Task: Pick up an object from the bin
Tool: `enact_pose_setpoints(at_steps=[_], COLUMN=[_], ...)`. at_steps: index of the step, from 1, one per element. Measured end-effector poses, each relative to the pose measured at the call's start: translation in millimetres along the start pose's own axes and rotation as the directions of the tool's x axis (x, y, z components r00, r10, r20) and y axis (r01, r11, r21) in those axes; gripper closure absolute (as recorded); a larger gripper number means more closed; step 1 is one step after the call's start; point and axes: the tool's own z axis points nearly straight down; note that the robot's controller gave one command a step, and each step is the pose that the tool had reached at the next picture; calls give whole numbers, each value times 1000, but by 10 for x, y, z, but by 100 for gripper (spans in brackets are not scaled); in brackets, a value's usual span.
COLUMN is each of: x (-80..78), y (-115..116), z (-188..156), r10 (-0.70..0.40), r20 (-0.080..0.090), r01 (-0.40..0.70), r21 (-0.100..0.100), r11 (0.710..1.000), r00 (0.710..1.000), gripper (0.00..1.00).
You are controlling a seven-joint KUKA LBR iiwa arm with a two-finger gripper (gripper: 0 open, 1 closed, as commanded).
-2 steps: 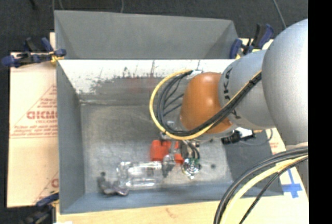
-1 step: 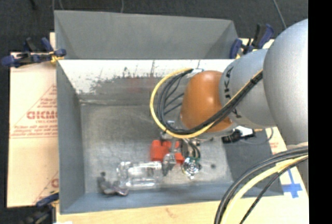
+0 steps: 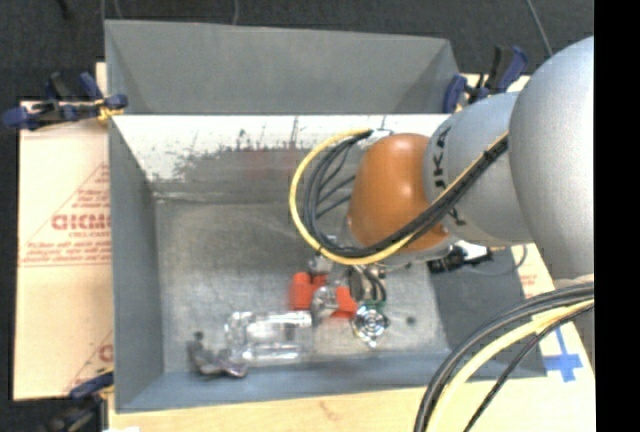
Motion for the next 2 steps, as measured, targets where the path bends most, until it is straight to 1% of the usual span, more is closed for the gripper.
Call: enact_pose_setpoints(at_steps=[1, 2], x=[-23, -37], y=[-1, -3], z=[-371, -515], r10=[-3, -6], r20=[-10, -12], r01=[3, 6], r21=[0, 0], r11=[1000, 1000], r00=[1000, 1000], gripper=[100, 100])
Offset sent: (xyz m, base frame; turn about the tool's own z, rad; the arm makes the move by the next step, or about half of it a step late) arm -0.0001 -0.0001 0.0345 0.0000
